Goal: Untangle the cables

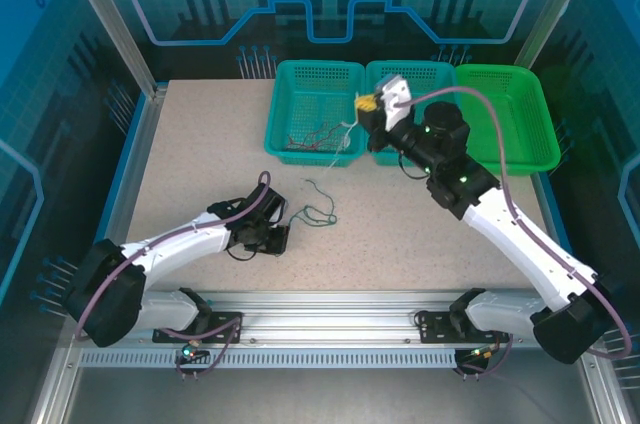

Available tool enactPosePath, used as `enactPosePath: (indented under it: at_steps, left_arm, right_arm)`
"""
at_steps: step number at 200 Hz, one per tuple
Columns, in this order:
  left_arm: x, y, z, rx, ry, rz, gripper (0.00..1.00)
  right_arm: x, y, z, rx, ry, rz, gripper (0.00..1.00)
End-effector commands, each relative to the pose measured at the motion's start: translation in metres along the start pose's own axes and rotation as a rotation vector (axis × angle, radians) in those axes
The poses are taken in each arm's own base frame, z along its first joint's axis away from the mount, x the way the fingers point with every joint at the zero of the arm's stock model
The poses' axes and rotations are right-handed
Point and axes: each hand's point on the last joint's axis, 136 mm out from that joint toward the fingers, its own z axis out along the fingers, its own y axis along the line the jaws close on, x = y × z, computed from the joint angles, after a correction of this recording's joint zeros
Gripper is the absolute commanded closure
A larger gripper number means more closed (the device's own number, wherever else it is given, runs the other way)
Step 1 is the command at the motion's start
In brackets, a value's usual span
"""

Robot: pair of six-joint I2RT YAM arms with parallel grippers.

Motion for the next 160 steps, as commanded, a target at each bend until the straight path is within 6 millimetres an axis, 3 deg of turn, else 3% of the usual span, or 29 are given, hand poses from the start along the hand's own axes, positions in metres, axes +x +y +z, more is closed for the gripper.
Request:
enactPosePath:
  at_steps: [1, 23, 45, 92, 160]
  left_arm:
    - [-0.001, -0.001, 0.002, 0.007, 0.014, -0.01, 1.0]
    - [-0.001, -0.001, 0.003, 0.01, 0.018, -0.013, 1.0]
    - [-0.003, -0.001, 0.003, 0.013, 0.013, -0.01, 1.0]
    - [-0.006, -0.003, 0.002, 0.015, 0.006, -0.002, 1.0]
    - [-0.007, -0.004, 0.002, 0.019, 0.007, 0.003, 1.0]
  right_arm:
    - [-0.003, -0.058, -0.011, 0.287, 0.026, 0.203, 1.0]
    - [0.003, -0.089, -0.017, 0.397, 0.005, 0.31, 1.0]
    - [0.01, -0.1, -0.015, 0.418, -0.043, 0.358, 1.0]
    - [0.062, -0.114, 0.007, 0.472, 0.027, 0.355, 1.0]
    - [0.128, -0.169, 0.024, 0.491, 0.046, 0.503, 1.0]
